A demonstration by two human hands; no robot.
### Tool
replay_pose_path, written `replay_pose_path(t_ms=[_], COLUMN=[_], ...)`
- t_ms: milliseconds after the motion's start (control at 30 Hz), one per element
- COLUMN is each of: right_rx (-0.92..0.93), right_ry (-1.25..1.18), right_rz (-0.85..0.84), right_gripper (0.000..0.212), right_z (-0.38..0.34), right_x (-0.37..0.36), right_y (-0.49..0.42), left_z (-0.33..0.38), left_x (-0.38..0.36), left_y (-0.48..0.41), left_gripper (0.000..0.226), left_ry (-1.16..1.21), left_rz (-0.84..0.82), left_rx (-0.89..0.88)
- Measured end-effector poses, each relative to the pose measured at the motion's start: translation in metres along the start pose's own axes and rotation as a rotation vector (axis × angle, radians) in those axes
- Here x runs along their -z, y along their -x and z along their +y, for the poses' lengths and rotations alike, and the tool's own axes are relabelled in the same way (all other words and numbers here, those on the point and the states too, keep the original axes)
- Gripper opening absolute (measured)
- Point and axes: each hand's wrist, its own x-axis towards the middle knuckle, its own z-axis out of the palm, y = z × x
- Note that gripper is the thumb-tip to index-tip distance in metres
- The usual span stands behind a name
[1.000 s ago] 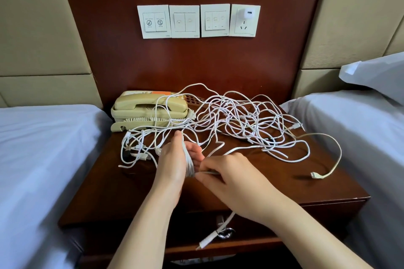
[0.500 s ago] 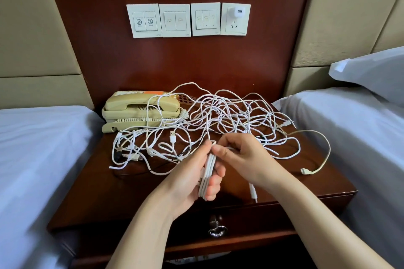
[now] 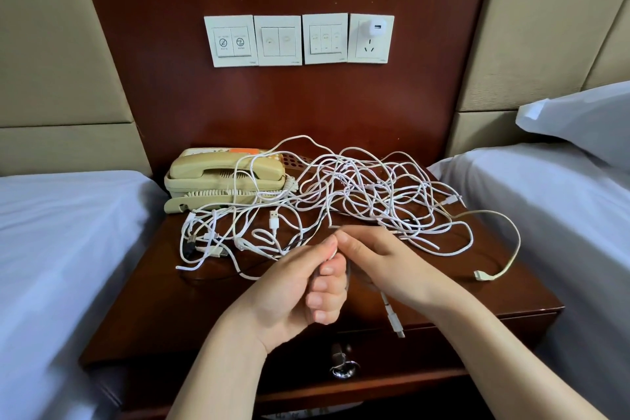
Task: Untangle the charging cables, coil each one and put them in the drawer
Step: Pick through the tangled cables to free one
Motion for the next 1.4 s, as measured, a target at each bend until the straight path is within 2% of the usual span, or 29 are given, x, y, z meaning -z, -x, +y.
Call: replay_pose_path(t_ms=[133, 233, 300, 400, 500, 600, 667, 767, 833, 867, 967, 1067, 1167, 1233, 1400], right_rx=[0.095, 0.156, 0.144, 0.077, 0.062, 0.087, 0.106, 0.131, 0.146, 0.147, 0.135, 0.138, 0.130, 0.114, 0.157], right_ry=[0.217, 0.341, 0.387, 0.402, 0.326, 0.346, 0.384, 0.384, 0.346, 0.324, 0.265, 0.206, 0.157, 0.145, 0.194], right_rz=[0.113, 0.303, 0.367, 0.301, 0.200, 0.202, 0.249, 0.343, 0.438, 0.486, 0.617, 0.681, 0.629, 0.539, 0.471], right_gripper=[0.036, 0.041, 0.045, 0.046, 0.047, 0.046, 0.054, 0.049, 0.040, 0.039, 0.040, 0.041, 0.042, 0.045, 0.046], right_z=[0.006, 0.013, 0.014, 0.019, 0.016, 0.015, 0.016, 0.016, 0.015, 0.014, 0.015, 0.014, 0.010, 0.010, 0.009], right_x=[-0.003, -0.010, -0.016, -0.018, -0.016, -0.017, -0.020, -0.020, -0.019, -0.017, -0.017, -0.024, -0.031, -0.030, -0.012], right_y=[-0.002, -0.002, -0.003, -0.005, -0.004, -0.004, -0.005, -0.005, -0.006, -0.007, -0.007, -0.006, -0.007, -0.007, -0.005], left_z=[0.000, -0.001, -0.003, -0.008, -0.009, -0.010, -0.012, -0.016, -0.019, -0.021, -0.027, -0.024, -0.018, -0.012, -0.005], left_x=[-0.003, -0.005, -0.005, -0.004, -0.004, -0.005, -0.004, -0.002, -0.006, -0.008, -0.013, -0.016, -0.014, -0.007, 0.003], left_y=[-0.002, -0.010, -0.016, -0.020, -0.018, -0.017, -0.019, -0.021, -0.021, -0.021, -0.026, -0.025, -0.021, -0.019, -0.013], left_gripper=[0.045, 0.052, 0.050, 0.049, 0.048, 0.047, 0.044, 0.039, 0.034, 0.033, 0.046, 0.054, 0.057, 0.055, 0.050], left_ry=[0.038, -0.006, -0.090, -0.180, -0.177, -0.136, -0.193, -0.563, -0.720, -0.727, -0.616, -0.515, -0.613, -0.622, -0.603], left_rz=[0.075, 0.299, 0.447, 0.556, 0.564, 0.587, 0.657, 0.801, 0.813, 0.789, 0.743, 0.801, 0.920, 0.946, 0.837], left_rx=[0.029, -0.012, -0.048, -0.052, -0.016, -0.003, -0.073, -0.325, -0.439, -0.456, -0.419, -0.411, -0.489, -0.469, -0.399])
